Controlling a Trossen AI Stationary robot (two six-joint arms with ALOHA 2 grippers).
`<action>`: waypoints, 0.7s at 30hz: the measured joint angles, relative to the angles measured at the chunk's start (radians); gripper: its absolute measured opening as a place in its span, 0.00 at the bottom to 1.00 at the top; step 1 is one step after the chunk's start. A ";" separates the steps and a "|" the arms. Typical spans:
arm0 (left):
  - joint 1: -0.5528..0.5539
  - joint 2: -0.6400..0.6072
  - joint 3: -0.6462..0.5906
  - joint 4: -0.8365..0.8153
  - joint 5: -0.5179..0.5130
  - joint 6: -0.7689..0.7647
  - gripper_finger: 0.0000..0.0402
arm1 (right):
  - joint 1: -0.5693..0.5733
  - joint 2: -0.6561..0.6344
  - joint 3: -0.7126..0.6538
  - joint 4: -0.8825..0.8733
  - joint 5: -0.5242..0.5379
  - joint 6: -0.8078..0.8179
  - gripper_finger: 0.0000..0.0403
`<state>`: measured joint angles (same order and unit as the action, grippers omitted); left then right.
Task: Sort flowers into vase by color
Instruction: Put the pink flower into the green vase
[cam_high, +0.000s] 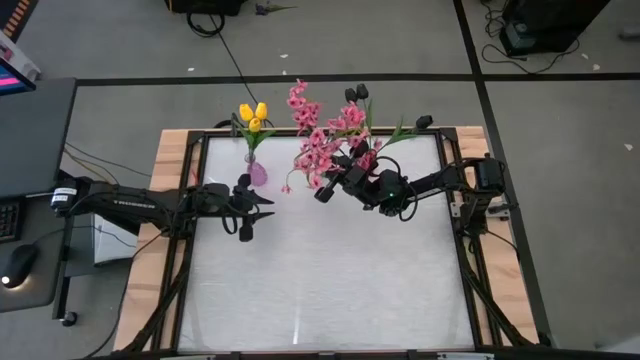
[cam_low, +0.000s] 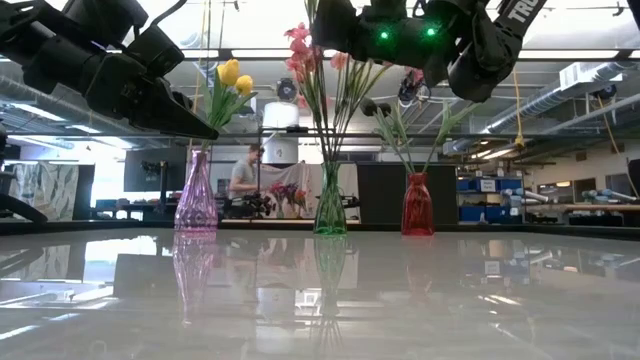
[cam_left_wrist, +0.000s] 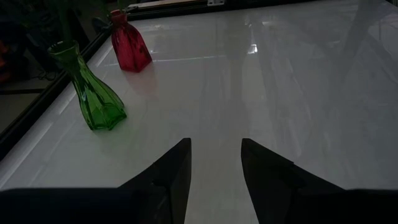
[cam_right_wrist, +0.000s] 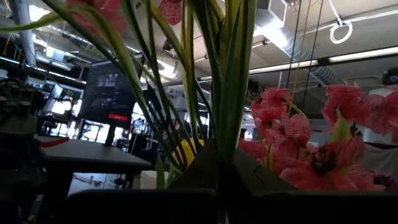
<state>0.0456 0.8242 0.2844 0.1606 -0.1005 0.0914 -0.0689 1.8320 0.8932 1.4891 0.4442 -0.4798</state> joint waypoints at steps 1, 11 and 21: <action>0.000 0.000 0.000 0.000 0.000 0.000 0.36 | 0.000 0.000 0.000 0.000 0.000 -0.003 0.03; 0.000 0.000 0.000 0.000 0.000 0.000 0.36 | 0.000 0.000 0.006 0.005 -0.019 -0.040 0.03; 0.000 0.000 0.000 0.000 0.000 0.000 0.36 | 0.000 -0.001 0.007 0.044 -0.027 0.002 0.03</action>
<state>0.0456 0.8242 0.2844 0.1604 -0.1005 0.0914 -0.0689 1.8313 0.9001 1.5330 0.4175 -0.4781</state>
